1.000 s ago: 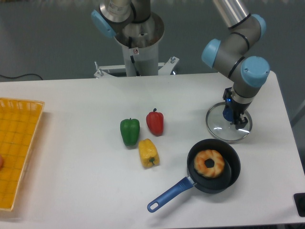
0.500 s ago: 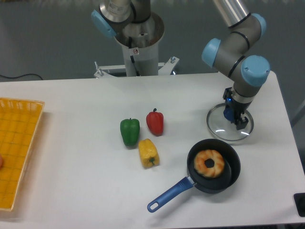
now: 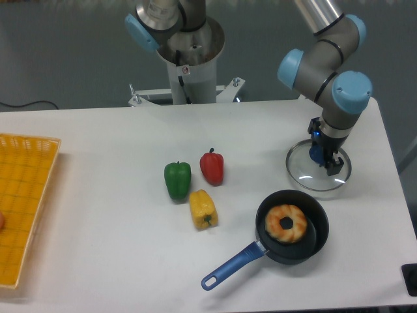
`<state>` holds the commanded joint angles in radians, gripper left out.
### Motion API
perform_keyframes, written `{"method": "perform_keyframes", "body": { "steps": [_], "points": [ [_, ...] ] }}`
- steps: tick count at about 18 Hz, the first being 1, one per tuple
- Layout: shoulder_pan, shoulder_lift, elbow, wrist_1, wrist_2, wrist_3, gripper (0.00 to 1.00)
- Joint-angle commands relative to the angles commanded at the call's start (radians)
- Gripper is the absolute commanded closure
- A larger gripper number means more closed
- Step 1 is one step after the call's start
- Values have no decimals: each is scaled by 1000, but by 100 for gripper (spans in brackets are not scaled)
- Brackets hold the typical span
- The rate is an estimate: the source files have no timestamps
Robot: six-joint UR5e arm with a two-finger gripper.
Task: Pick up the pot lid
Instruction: 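Lift the glass lid by its knob off the table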
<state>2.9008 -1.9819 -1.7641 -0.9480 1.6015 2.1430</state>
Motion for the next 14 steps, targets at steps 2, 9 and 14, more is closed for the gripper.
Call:
{"method": "perform_keyframes", "body": {
  "steps": [2,9,14],
  "points": [
    [-2,3,3,-5,0,-2,40],
    [-2,3,3,-6,0,-5,54],
    [-2,6,3,-6,-2,-8,54]
  ]
}}
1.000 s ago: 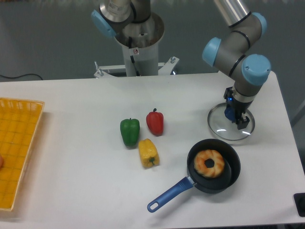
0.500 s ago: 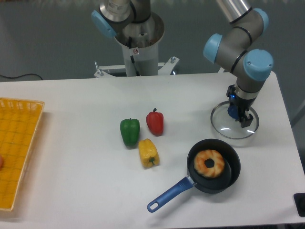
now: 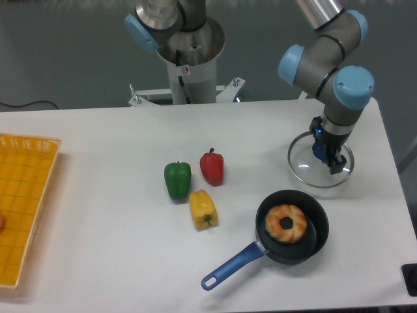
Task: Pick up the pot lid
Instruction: 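Lift the glass lid by its knob off the table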
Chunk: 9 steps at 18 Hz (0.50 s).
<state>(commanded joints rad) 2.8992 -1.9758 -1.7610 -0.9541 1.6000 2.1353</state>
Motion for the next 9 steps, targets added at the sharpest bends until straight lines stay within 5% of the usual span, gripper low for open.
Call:
{"method": "perform_keyframes", "body": {
  "steps": [5,9],
  "points": [
    [0,20,17,-9,-2,-2,54],
    [-12,32,81,-93,2,-34,54]
  ]
}}
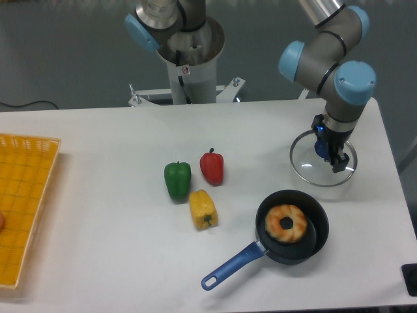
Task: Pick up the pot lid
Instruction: 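Lift the glass lid by its knob off the table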
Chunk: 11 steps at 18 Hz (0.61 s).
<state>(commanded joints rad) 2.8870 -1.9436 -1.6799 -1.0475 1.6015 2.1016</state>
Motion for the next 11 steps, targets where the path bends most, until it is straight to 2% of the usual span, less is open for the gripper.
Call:
{"method": "perform_keyframes", "body": {
  "steps": [3,11],
  "points": [
    [-15,0,54,-60,0,-38,54],
    [-22,2,115,-129,2,-55,54]
  ]
}}
